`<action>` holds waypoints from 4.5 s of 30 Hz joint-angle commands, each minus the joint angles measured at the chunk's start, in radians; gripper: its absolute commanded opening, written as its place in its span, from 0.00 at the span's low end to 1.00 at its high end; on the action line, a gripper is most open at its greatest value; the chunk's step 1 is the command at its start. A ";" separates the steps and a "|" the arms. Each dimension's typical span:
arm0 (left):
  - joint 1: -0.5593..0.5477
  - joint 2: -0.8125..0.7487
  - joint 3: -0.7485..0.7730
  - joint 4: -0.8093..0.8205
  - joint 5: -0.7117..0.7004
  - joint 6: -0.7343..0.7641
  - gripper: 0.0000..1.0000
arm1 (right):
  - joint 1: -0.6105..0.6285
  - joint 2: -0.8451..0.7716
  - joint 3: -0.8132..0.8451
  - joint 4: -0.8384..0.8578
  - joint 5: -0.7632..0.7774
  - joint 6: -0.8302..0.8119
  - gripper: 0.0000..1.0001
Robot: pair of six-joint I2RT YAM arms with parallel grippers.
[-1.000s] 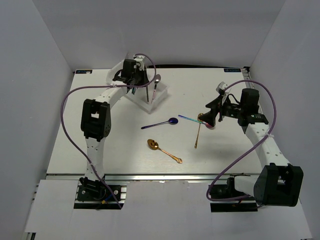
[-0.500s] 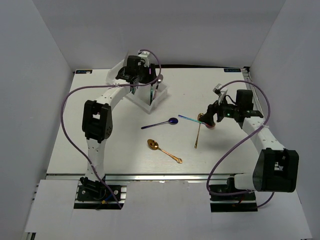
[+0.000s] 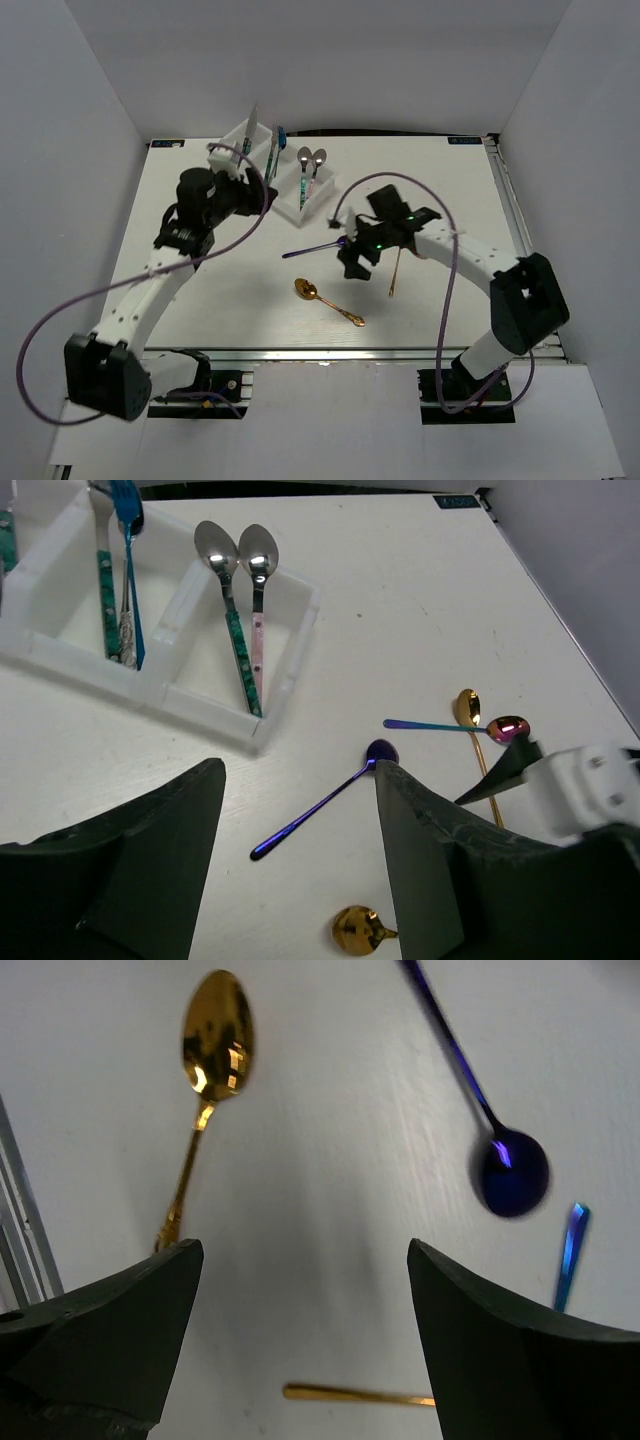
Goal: Sort the eating utensils into containers
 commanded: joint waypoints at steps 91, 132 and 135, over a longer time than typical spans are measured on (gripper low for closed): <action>-0.001 -0.534 -0.584 0.071 0.058 -0.538 0.63 | -0.070 0.811 0.980 0.757 0.153 1.089 0.00; -0.230 0.067 -0.062 -0.164 0.227 0.019 0.98 | -0.236 0.066 0.235 0.512 -0.717 0.466 0.89; -0.281 0.225 0.104 -0.277 0.110 0.146 0.98 | -0.242 -0.100 0.165 0.149 -0.601 0.051 0.89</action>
